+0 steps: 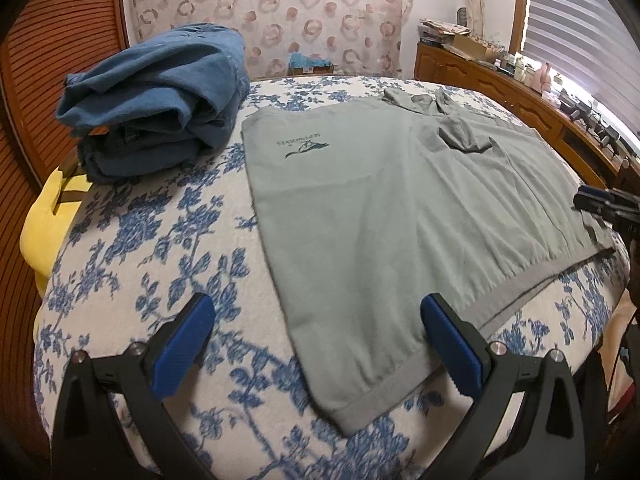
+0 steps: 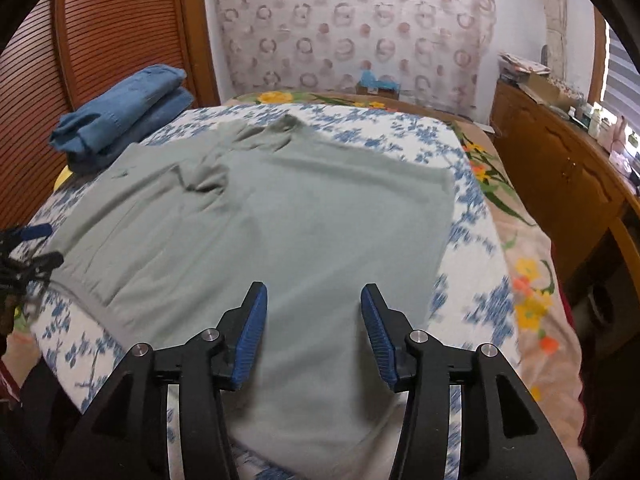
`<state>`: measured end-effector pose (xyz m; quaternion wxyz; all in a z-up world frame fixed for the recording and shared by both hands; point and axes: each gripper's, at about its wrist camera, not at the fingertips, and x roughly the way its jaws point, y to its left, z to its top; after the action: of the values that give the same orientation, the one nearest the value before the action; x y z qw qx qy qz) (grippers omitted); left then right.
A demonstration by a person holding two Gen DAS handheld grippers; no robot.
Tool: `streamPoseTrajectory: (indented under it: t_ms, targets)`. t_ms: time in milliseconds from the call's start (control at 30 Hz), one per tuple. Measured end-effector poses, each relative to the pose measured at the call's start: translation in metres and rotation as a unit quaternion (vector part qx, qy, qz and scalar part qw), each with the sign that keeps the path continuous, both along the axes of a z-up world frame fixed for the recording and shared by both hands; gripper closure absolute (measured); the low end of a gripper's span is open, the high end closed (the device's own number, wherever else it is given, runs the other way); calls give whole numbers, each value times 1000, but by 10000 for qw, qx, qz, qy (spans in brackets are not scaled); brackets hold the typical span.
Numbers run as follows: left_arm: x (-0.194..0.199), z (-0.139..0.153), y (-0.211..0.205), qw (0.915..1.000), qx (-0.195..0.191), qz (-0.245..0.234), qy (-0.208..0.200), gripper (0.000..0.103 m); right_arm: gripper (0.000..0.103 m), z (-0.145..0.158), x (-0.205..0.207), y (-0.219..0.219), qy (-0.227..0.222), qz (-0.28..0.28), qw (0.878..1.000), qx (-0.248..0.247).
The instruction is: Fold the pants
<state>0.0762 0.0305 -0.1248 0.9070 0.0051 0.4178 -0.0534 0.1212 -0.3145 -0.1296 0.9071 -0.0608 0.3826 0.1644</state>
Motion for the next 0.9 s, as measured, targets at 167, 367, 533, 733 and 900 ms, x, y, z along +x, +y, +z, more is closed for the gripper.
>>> streamPoseTrajectory:
  t_ms: [167,367,533,733,900]
  targets:
    - [-21,5,18,9994,-358,10,8,0,53,-8,-9,8,-59,-50,9999,-136]
    - [-44,15,35,9974,-719,30,-63,6,53,-9,-18,11,-191,-158,9993,-292]
    - [-50,18,34,9963,-856,-58,-93,17,53,-8,-22,7,-106,-288,9994,-149]
    - [-53,17,25,9950,-975,-192,-89,40,53,-9,-31,7,-125,-241,9994,-230]
    - [-52,15,19,9954,-934,-199,-111,65,53,-9,-33,7,-128,-248,9994,-195]
